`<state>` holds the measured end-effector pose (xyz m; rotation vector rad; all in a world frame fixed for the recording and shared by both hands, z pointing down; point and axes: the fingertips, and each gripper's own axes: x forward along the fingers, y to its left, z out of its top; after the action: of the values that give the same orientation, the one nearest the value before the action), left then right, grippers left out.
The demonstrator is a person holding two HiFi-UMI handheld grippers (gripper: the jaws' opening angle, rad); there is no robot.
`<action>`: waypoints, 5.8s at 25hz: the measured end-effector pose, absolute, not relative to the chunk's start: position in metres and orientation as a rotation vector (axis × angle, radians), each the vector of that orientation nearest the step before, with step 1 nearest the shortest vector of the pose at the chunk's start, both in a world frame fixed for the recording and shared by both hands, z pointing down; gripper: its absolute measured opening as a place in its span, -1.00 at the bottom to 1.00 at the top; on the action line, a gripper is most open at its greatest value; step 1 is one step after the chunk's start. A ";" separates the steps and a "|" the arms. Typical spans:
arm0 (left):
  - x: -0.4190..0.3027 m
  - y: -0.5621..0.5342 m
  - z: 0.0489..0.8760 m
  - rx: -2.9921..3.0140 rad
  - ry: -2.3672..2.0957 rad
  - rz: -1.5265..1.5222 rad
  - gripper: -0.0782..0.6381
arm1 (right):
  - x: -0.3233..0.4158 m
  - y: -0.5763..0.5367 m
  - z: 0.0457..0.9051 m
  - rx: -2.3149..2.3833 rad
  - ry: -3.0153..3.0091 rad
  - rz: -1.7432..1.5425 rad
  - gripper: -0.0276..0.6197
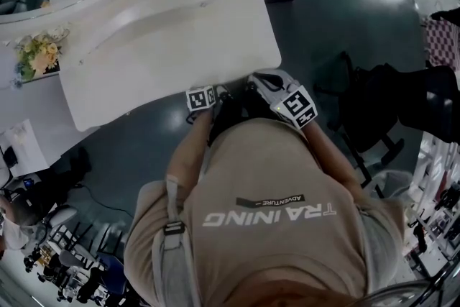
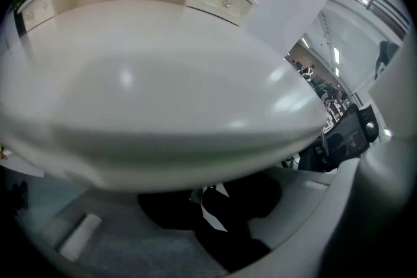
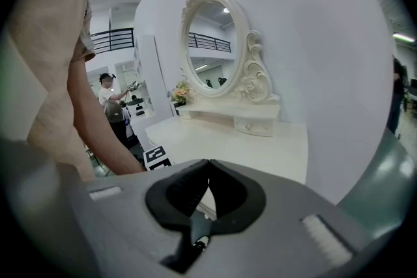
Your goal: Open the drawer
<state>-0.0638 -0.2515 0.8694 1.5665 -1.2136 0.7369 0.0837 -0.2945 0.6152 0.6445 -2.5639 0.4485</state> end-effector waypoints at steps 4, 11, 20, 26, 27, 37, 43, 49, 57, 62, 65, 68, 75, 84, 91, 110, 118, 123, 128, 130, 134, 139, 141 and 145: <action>-0.060 -0.237 0.870 1.556 -1.206 0.759 -0.40 | 0.083 -0.294 0.615 0.635 -2.574 0.454 -0.91; -0.054 -0.220 0.863 1.530 -1.197 0.767 -0.40 | 0.082 -0.296 0.611 0.610 -2.599 0.448 -0.91; -0.050 -0.208 0.869 1.485 -1.229 0.823 -0.40 | 0.111 -0.299 0.611 0.583 -2.623 0.470 -0.91; -0.041 -0.202 0.874 1.419 -1.258 0.842 -0.40 | 0.129 -0.308 0.633 0.503 -2.626 0.513 -0.91; -0.039 -0.203 0.875 1.417 -1.264 0.846 -0.40 | 0.130 -0.312 0.636 0.493 -2.633 0.505 -0.91; -0.031 -0.164 0.873 1.430 -1.223 0.860 -0.40 | 0.115 -0.289 0.639 0.460 -2.639 0.513 -0.91; -0.029 -0.139 0.865 1.502 -1.183 0.833 -0.40 | 0.103 -0.259 0.616 0.556 -2.619 0.449 -0.91; -0.032 -0.111 0.869 1.522 -1.164 0.837 -0.40 | 0.103 -0.228 0.605 0.694 -2.571 0.392 -0.91; -0.045 -0.105 0.867 1.571 -1.168 0.769 -0.40 | 0.115 -0.192 0.602 0.910 -2.542 0.548 -0.91; -0.040 -0.097 0.868 1.573 -1.166 0.789 -0.40 | 0.131 -0.163 0.613 0.924 -2.507 0.581 -0.91; -0.034 -0.086 0.866 1.560 -1.156 0.800 -0.40 | 0.132 -0.158 0.611 0.886 -2.537 0.572 -0.91; -0.032 -0.077 0.868 1.542 -1.165 0.818 -0.40 | 0.135 -0.163 0.608 0.849 -2.578 0.566 -0.91; -0.014 -0.057 0.865 1.486 -1.200 0.850 -0.40 | 0.167 -0.159 0.610 0.753 -2.612 0.388 -0.91; -0.006 -0.020 0.867 1.400 -1.272 0.884 -0.40 | 0.185 -0.149 0.637 0.628 -2.639 0.495 -0.91; -0.003 -0.008 0.869 1.401 -1.276 0.894 -0.40 | 0.167 -0.130 0.648 0.561 -2.655 0.511 -0.91; -0.010 0.032 0.853 1.675 -1.139 0.840 -0.40 | 0.113 -0.026 0.618 0.673 -2.520 0.398 -0.91; -0.024 0.075 0.814 1.823 -1.145 0.767 -0.40 | 0.098 0.044 0.632 0.569 -2.475 0.390 -0.91; -0.017 0.077 0.774 1.906 -1.210 0.704 -0.59 | 0.096 0.029 0.615 0.594 -2.541 0.362 -0.91; 0.000 0.069 0.700 2.033 -1.345 0.540 -0.76 | 0.110 0.031 0.595 0.576 -2.586 0.312 -0.91; 0.007 0.059 0.666 2.090 -1.400 0.478 -0.76 | 0.118 0.029 0.589 0.570 -2.597 0.303 -0.91; 0.005 0.031 0.597 2.191 -1.536 0.375 -0.76 | 0.124 0.003 0.558 0.633 -2.648 0.274 -0.91; -0.006 0.003 0.517 2.290 -1.715 0.287 -0.76 | 0.118 -0.036 0.506 0.747 -2.772 0.147 -0.91; -0.012 -0.005 0.487 2.334 -1.818 0.292 -0.76 | 0.111 -0.044 0.490 0.739 -2.818 0.147 -0.91; -0.018 -0.011 0.440 2.409 -1.919 0.254 -0.76 | 0.099 -0.050 0.466 0.715 -2.886 0.112 -0.91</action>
<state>-0.0178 -0.0112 0.4397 2.4092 -1.9191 0.2544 0.0995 -0.0495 0.4657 0.7149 -2.8861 0.1116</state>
